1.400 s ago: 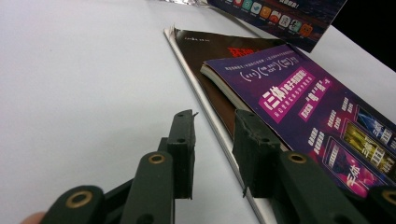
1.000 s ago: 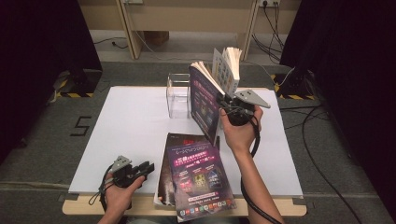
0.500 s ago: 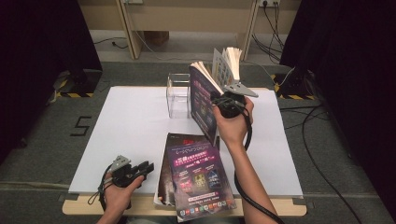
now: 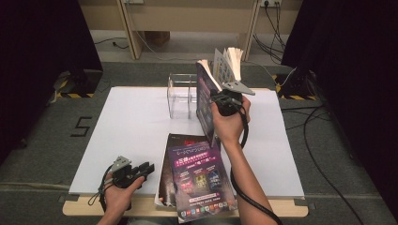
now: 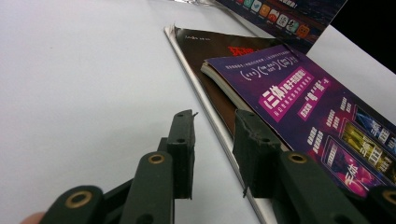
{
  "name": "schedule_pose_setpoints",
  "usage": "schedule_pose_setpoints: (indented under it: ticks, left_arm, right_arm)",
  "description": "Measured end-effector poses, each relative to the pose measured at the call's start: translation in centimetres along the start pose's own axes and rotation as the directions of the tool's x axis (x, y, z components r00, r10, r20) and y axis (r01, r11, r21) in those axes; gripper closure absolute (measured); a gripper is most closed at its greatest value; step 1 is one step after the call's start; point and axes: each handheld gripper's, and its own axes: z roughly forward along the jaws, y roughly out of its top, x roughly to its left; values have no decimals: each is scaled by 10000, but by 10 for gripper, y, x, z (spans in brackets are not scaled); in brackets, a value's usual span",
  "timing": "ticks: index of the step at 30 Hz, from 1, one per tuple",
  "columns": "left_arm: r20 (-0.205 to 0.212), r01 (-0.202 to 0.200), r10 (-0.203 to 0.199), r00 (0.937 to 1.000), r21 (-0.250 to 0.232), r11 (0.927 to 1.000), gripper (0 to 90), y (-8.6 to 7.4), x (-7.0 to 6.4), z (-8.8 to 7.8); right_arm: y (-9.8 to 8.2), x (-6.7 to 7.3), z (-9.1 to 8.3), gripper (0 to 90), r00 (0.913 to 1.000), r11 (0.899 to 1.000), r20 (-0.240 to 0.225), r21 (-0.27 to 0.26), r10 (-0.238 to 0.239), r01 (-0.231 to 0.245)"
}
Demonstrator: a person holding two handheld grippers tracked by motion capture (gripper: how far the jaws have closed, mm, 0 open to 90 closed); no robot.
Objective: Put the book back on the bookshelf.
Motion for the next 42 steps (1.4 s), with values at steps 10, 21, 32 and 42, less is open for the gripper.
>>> schedule_pose_setpoints:
  ticks: [10,21,32,42]
  left_arm:
    - [18,-35,35,10000,-11,10000,679,0,0,0]
    - [36,-1,1,10000,-5,10000,679,0,0,1]
    - [68,18,-18,10000,-30,10000,680,0,0,1]
    - [88,-28,28,10000,9,10000,680,0,0,1]
  right_arm:
    - [17,4,8,834,9993,9980,290,-595,-217,234]
    - [23,4,35,834,9967,9961,772,-819,-255,319]
    - [28,4,60,834,9940,9952,1090,-967,-48,154]
    - [25,1,78,833,9907,9939,1353,-1098,105,45]
